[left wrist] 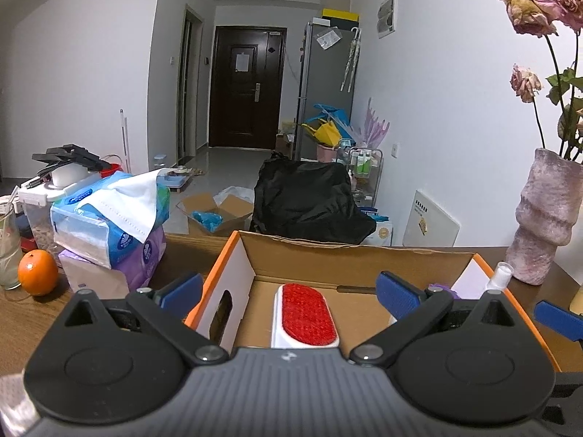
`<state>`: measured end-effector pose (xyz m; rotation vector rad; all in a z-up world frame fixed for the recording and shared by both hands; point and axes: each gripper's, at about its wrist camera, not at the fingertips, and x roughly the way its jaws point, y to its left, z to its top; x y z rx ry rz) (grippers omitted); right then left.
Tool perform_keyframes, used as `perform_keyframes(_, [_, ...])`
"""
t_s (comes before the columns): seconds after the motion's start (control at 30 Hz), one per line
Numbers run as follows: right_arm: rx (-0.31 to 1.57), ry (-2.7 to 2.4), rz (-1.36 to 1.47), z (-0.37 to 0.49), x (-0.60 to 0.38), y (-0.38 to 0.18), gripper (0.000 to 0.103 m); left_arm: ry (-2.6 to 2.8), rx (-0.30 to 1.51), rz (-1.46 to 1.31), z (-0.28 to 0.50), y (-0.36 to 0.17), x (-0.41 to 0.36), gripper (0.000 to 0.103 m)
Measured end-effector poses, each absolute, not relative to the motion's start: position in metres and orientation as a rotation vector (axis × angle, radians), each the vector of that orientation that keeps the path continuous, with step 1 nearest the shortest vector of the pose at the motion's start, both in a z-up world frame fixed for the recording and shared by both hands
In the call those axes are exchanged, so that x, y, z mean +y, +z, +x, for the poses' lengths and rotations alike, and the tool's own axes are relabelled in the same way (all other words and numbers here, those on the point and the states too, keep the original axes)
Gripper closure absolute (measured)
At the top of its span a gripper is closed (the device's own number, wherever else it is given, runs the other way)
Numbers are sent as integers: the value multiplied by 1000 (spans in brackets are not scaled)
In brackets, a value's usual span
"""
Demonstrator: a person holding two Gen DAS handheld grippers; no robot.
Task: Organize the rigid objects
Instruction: 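Withdraw both open tools from the box toward the white caps on the table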
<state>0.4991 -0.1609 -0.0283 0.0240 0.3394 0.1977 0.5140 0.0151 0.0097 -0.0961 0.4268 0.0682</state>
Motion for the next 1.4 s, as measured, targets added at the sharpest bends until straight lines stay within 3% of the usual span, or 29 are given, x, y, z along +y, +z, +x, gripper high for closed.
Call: perform_keyframes(1.4, [453, 165, -52, 391, -205, -50, 0, 32, 482, -81, 413, -10, 0, 0])
